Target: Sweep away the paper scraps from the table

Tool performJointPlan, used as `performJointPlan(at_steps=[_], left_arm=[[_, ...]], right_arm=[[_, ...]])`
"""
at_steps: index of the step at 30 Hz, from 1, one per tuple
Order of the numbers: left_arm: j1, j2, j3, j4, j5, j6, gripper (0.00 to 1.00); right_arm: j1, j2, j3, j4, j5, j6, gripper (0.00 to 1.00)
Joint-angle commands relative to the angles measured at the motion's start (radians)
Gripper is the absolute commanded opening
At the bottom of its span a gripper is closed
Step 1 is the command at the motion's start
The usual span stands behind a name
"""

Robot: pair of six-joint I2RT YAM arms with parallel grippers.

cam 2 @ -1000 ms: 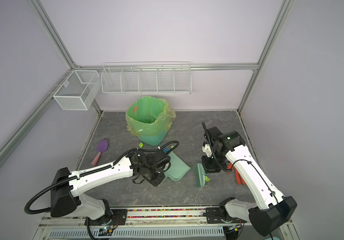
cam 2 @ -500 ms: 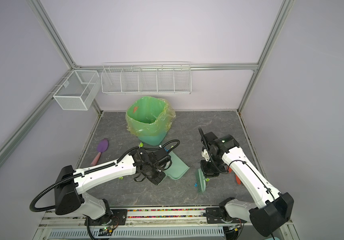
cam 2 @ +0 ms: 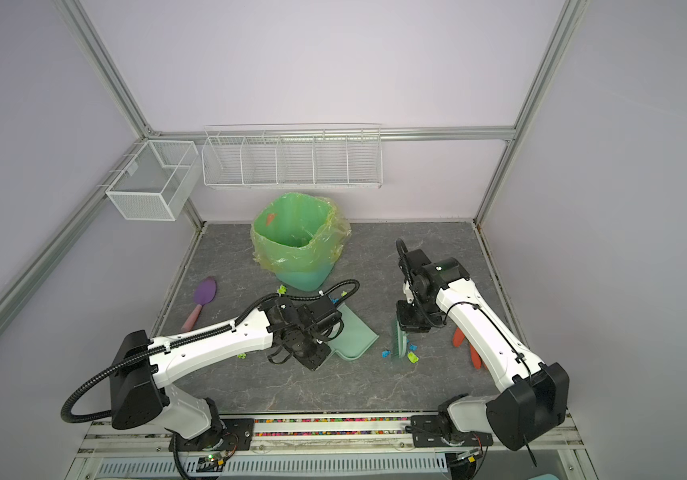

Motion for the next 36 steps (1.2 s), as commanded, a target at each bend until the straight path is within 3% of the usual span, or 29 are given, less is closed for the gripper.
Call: performJointPlan(at_steps=[1,7,18,21,28,36], left_arm=[[0.003,0.003,0.017,-0.017,-0.003,-0.001,0.0],[0.003,-0.02,-0.008,-0.007,-0.022,-0.012,0.0],[0.004,-0.011,0.013,-0.025,-0.042,0.0,0.0],[0.004,-0.013,0.016,-0.023,-0.04,-0.002,0.0],[0.004,-0.001,0.02,-0.017,-0.015,-0.002,0.0],[0.001,-0.02,0.002,0.008,0.038,-0.002,0.0]], right_arm=[[-0.013,0.021,0.078,0.023,0.053,0.006,0.07],[0.015,-0.052,0.114,-0.021,0.03,0.024,0.07],[0.188,-0.099,-0.058,0.051,-0.025,0.143,0.07],[0.191,-0.097,-0.089,0.05,-0.019,0.138,0.07],[0.156,-0.057,-0.029,-0.035,0.151,0.085,0.07],[0.107,-0.067,0.1,-0.052,0.052,0.045,0.07]])
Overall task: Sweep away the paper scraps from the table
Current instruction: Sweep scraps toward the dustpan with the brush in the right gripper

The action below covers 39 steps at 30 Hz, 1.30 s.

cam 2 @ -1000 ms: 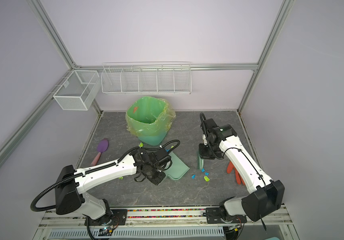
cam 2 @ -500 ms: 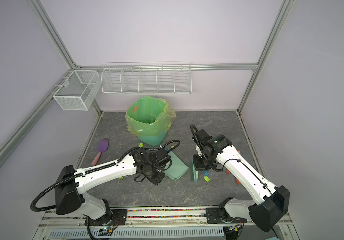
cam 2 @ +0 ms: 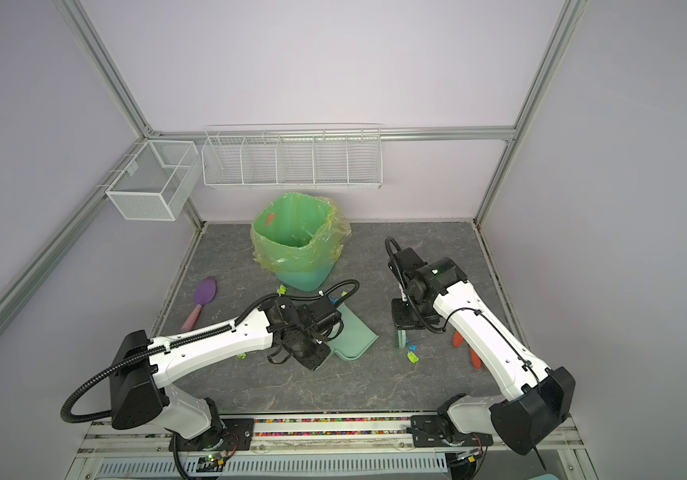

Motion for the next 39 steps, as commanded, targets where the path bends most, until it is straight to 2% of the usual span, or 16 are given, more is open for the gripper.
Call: performJointPlan(at_steps=[1,10,18,28,31,39], left_arm=[[-0.003,-0.019,0.001,0.014,0.036,-0.004,0.0],[-0.08,0.048,-0.016,0.051,0.057,-0.01,0.0],[-0.119,0.113,0.022,0.088,0.083,-0.012,0.0],[-0.12,0.158,0.049,0.107,0.142,-0.006,0.0],[-0.12,0.177,0.062,0.096,0.141,0.004,0.0],[-0.12,0.232,0.107,0.073,0.132,0.025,0.0]], right_arm=[[-0.023,-0.035,0.038,-0.033,-0.054,-0.021,0.07],[-0.129,-0.086,0.048,-0.171,0.006,-0.085,0.07],[-0.174,-0.066,0.028,-0.233,0.15,-0.123,0.07],[-0.175,0.039,-0.005,-0.169,0.117,-0.147,0.07],[-0.173,0.063,-0.009,-0.145,0.074,-0.161,0.07],[-0.168,0.091,-0.037,-0.11,0.052,-0.175,0.07]])
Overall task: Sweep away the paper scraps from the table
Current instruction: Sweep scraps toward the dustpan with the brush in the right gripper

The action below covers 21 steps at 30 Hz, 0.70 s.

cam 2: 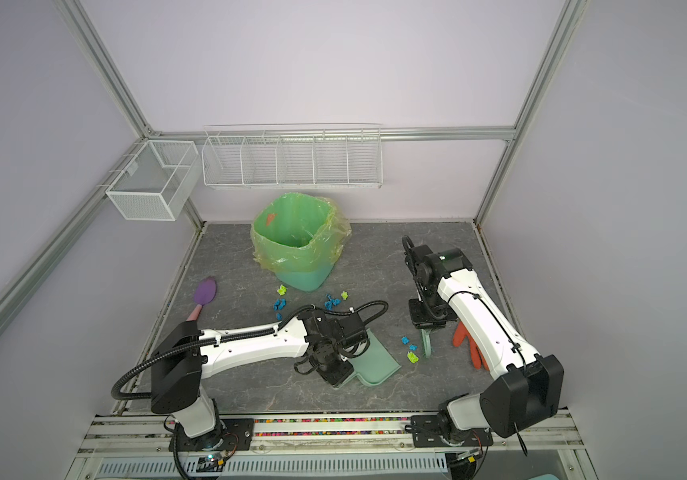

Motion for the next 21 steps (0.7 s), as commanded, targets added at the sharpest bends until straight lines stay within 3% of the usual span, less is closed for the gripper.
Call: performJointPlan(at_steps=[1,8,15,21], left_arm=[[-0.005,0.019,0.045,-0.011,0.005,0.013,0.0],[-0.005,0.039,0.065,-0.01,-0.003,0.005,0.0],[-0.005,0.061,0.081,-0.02,-0.008,0.002,0.0],[-0.004,0.082,0.091,-0.024,-0.015,0.002,0.0]], right_arm=[[0.006,0.014,-0.031,0.021,-0.031,-0.021,0.07],[0.068,0.032,-0.052,0.07,-0.112,-0.011,0.07],[0.186,0.019,0.057,0.101,-0.241,0.028,0.07],[0.215,-0.05,0.105,0.11,-0.284,0.07,0.07]])
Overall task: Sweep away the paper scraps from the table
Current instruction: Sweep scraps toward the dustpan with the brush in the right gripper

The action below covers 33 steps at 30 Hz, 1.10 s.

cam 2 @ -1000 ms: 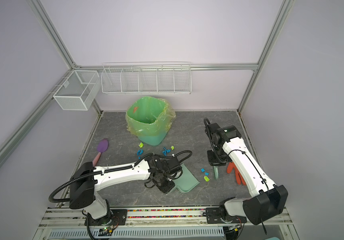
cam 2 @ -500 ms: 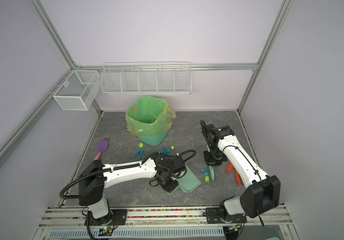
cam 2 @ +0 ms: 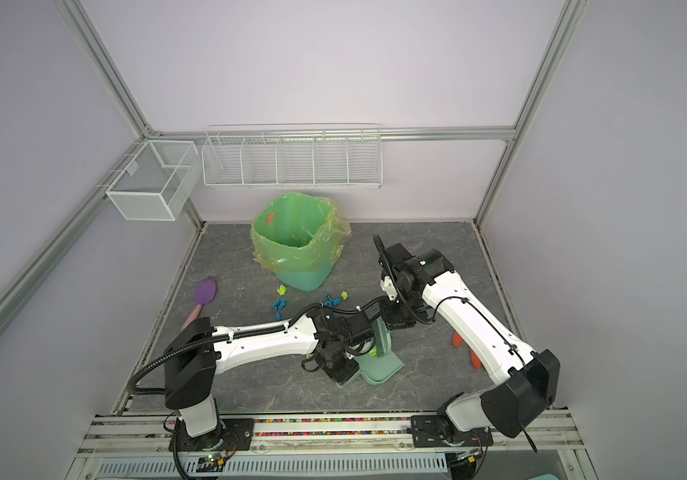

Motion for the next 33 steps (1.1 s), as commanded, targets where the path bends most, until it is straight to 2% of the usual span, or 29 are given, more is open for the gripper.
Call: performJointPlan(at_steps=[1,9,15,19,26,33], left_arm=[[-0.004,0.017,0.034,-0.016,-0.013,0.001,0.0],[0.0,0.014,0.037,-0.006,-0.033,-0.009,0.0],[0.004,0.019,0.033,-0.008,-0.024,-0.016,0.0],[0.013,0.012,0.027,-0.001,-0.014,-0.018,0.0],[0.024,0.007,0.017,-0.006,-0.017,-0.016,0.0],[0.035,0.004,0.014,-0.007,-0.014,-0.013,0.0]], right_arm=[[0.003,-0.065,0.015,0.016,-0.048,0.037,0.07],[-0.019,-0.163,-0.108,0.084,-0.066,0.085,0.07],[-0.087,-0.208,-0.061,0.058,-0.003,0.063,0.07],[-0.129,-0.162,-0.016,0.013,0.079,-0.005,0.07],[-0.138,-0.016,0.03,-0.05,0.227,-0.082,0.07],[-0.134,0.064,0.031,-0.039,0.206,-0.103,0.07]])
